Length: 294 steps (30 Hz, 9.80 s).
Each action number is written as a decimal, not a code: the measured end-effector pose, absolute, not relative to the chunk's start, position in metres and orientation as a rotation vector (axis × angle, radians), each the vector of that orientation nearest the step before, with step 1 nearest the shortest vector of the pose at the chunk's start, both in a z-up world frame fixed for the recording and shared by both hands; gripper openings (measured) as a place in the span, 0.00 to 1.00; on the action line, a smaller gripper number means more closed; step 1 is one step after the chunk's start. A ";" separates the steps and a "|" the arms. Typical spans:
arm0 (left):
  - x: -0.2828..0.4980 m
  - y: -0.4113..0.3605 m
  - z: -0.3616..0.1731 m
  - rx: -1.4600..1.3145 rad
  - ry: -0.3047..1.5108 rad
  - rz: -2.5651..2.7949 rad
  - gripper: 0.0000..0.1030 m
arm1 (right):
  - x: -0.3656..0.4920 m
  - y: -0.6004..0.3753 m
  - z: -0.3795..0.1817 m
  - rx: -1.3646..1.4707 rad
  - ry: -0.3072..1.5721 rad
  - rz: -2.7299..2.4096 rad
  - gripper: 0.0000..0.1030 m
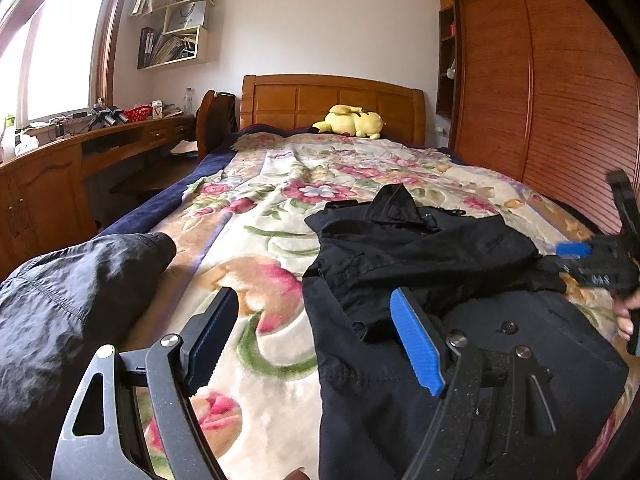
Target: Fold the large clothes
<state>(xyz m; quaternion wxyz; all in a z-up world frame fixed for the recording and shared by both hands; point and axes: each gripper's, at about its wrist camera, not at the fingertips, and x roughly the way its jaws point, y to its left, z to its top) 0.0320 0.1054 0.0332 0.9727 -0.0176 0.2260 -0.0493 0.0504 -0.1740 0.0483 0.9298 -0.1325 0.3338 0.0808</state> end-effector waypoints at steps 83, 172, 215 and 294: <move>-0.073 0.091 -0.017 0.015 0.622 -0.211 0.06 | -0.123 -0.298 -0.025 -0.030 0.718 0.216 0.07; 0.157 0.103 0.042 0.167 0.622 -0.137 0.68 | 0.152 -0.283 0.086 -0.063 0.564 0.071 0.64; 0.127 0.102 -0.053 0.080 0.876 -0.192 0.75 | 0.118 -0.302 -0.006 0.109 0.785 0.198 0.72; -0.083 0.086 -0.043 -0.006 0.590 -0.221 0.05 | 0.138 -0.323 0.023 0.009 0.951 0.178 0.62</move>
